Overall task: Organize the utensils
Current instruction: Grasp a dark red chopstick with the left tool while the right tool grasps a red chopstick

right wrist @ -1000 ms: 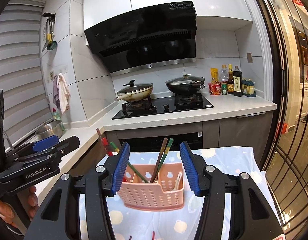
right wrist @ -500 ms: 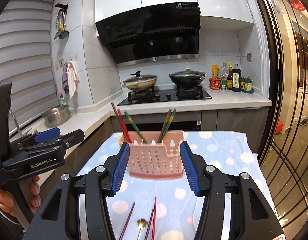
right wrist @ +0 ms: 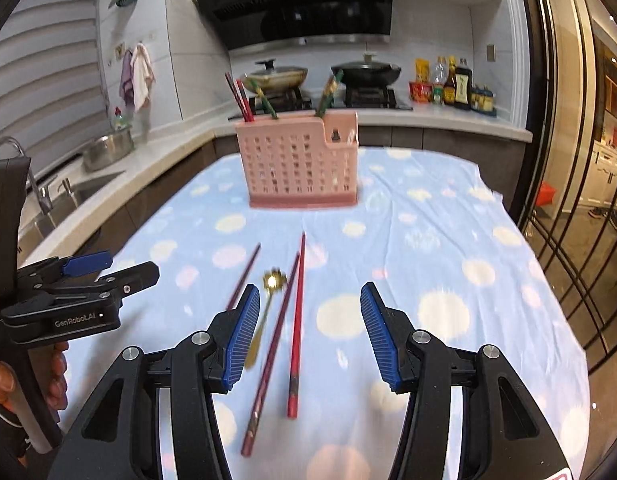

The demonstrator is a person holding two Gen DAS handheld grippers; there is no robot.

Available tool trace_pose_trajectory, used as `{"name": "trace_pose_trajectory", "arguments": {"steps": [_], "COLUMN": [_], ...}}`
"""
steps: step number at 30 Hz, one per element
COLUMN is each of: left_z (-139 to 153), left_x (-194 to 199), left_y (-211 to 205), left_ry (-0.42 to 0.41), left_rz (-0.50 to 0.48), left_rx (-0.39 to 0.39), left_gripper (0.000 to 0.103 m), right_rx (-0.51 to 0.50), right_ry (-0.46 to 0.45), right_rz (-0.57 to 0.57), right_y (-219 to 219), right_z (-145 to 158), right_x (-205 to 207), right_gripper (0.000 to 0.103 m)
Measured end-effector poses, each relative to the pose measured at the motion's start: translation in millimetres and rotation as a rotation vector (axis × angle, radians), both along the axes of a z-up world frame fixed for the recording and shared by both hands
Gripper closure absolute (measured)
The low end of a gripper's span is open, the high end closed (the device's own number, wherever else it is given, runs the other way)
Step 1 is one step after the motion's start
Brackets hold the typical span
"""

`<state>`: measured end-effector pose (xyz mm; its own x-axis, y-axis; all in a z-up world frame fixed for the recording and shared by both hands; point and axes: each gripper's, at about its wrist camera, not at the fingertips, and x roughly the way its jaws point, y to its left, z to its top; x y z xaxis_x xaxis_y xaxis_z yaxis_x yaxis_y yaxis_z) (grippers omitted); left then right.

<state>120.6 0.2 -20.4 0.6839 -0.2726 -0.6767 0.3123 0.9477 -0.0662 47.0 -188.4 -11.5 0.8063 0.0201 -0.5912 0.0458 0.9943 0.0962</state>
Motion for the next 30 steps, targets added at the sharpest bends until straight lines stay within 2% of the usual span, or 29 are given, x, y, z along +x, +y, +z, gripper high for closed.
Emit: {"name": "trace_pose_trajectory", "arguments": {"steps": [3, 10, 16, 22, 25, 30], "left_z": [-19, -54, -67, -69, -70, -69], "left_x": [-11, -33, -38, -42, -44, -44], "left_y": [3, -8, -19, -28, -30, -33], "left_ry": [0.053, 0.118, 0.142, 0.13, 0.119, 0.105], "left_rz": [-0.002, -0.039, -0.065, -0.091, -0.097, -0.109], "left_rx": [-0.007, 0.022, 0.042, 0.061, 0.071, 0.079], "left_gripper": [0.02, 0.02, 0.024, 0.031, 0.033, 0.049], "right_rx": [0.017, 0.056, 0.026, 0.025, 0.009, -0.011], "right_ry": [0.052, 0.158, 0.172, 0.2, 0.196, 0.191], "right_rz": [-0.012, -0.017, -0.004, 0.014, 0.016, 0.021], "right_y": [-1, -1, 8, 13, 16, 18], "right_z": [-22, -68, -75, -84, -85, -85], "right_x": [-7, -12, -8, -2, -3, -4], "right_gripper": [0.052, 0.052, 0.055, 0.067, 0.069, 0.081]}}
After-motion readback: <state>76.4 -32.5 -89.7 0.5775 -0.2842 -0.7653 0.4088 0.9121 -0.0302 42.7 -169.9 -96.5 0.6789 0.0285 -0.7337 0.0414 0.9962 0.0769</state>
